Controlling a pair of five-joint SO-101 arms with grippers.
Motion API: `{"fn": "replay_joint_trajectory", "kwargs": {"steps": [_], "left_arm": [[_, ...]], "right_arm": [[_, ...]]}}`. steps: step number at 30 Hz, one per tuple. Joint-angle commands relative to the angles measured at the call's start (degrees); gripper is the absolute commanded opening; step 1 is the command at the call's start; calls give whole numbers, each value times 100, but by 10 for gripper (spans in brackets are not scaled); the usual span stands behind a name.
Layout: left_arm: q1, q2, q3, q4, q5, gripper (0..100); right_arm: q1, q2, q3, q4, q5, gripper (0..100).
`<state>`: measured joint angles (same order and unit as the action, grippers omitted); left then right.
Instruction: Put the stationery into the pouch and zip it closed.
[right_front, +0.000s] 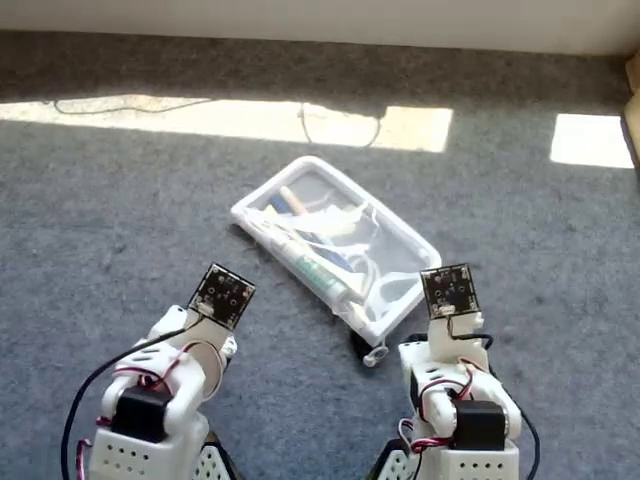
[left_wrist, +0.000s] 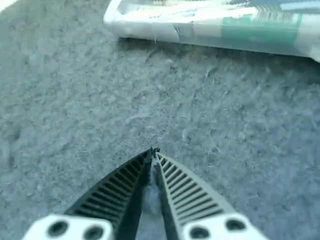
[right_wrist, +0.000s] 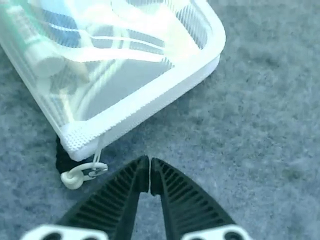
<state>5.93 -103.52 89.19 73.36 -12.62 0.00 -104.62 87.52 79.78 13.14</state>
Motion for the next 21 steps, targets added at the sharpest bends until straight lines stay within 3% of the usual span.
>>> {"fn": "replay_joint_trajectory", "kwargs": {"steps": [1, 9, 14, 21], "left_arm": [[-75, -66, 646, -536, 53, 7], [-101, -48, 796, -712, 70, 7], [-585, -40, 796, -712, 70, 7], [-1297, -13, 796, -536, 70, 7]], "right_arm": [[453, -40, 92, 22, -26, 4], [760, -31, 655, -549, -35, 4], [655, -31, 1736, -892, -44, 4], [646, 22, 1684, -848, -53, 4]]}}
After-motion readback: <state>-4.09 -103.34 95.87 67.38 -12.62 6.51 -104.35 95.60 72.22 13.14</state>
